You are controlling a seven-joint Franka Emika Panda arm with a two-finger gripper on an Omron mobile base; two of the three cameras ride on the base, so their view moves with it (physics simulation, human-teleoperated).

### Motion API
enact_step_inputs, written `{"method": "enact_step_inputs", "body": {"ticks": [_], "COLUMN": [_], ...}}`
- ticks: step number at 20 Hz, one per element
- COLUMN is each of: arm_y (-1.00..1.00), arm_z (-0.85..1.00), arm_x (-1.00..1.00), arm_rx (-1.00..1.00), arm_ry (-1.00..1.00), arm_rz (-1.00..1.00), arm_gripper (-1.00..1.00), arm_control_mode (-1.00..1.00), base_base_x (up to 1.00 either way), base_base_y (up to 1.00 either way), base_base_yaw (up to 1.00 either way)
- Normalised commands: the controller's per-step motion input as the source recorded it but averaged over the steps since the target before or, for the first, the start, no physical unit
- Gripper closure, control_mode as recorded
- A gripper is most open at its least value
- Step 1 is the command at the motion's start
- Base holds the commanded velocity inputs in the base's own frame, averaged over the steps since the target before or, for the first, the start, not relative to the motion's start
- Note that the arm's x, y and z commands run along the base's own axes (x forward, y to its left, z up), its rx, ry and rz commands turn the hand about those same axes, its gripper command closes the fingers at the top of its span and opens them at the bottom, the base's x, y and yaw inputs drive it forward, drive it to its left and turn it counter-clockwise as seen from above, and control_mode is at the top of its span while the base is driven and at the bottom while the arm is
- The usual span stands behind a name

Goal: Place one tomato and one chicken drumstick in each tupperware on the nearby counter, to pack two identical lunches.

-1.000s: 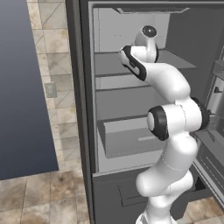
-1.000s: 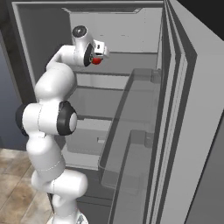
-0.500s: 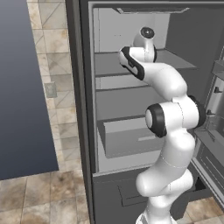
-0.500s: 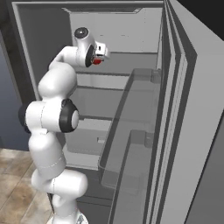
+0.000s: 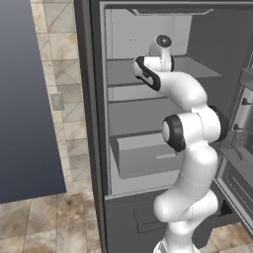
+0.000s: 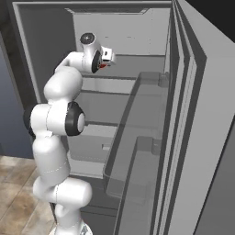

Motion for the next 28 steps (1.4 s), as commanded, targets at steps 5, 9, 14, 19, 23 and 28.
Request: {"method": "enact_step_inputs", "body": {"ticks": [5, 9, 14, 19, 23, 28], "arm_y": [0.0, 0.0, 0.0, 0.0, -0.07, -0.16], "arm_z": [-0.2, -0.31, -0.49, -0.19, -0.21, -0.08], "arm_x": [0.23, 0.14, 0.0, 0.05, -0.77, -1.0], "arm_rx": [0.0, 0.0, -0.03, -0.01, 0.0, 0.0], "arm_ry": [0.0, 0.02, 0.13, 0.04, -0.15, -0.23], "arm_rz": [0.0, 0.0, -0.02, 0.0, 0.0, 0.07], "arm_gripper": [-1.0, 1.0, 1.0, 1.0, 1.0, 1.0], "arm_control_mode": [-1.0, -1.0, -1.0, -1.0, -1.0, -1.0], "base_base_x": [0.0, 0.0, 0.0, 0.0, 0.0, 0.0], "base_base_y": [0.0, 0.0, 0.0, 0.0, 0.0, 0.0], "base_base_yaw": [0.0, 0.0, 0.0, 0.0, 0.0, 0.0]}}
